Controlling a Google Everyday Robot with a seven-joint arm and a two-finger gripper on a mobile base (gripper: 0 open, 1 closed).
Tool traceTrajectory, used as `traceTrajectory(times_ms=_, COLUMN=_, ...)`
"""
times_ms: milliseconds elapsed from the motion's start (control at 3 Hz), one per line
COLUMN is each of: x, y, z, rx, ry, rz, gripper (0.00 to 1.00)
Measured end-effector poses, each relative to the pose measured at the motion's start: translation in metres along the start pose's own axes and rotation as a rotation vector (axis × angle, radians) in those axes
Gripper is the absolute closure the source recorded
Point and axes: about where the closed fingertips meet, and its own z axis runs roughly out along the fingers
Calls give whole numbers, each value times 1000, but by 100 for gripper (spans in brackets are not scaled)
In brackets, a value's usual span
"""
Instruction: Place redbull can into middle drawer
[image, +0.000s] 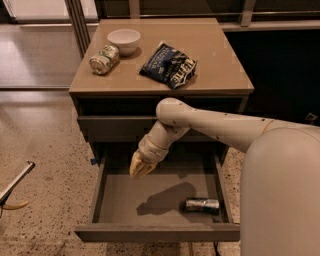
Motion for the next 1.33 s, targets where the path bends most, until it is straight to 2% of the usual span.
traceTrajectory(times_ms=333, x=0, y=0, z=0, rx=0, ry=0, rz=0, gripper=11)
traceTrajectory(times_ms=667, x=0, y=0, z=0, rx=0, ry=0, rz=0, gripper=0)
traceTrajectory(times_ms=1000, x=0, y=0, z=0, rx=0, ry=0, rz=0, gripper=0)
traceTrajectory(times_ms=1333, x=6, y=7, z=-22, rx=30, ry=23, rz=-34, gripper=0)
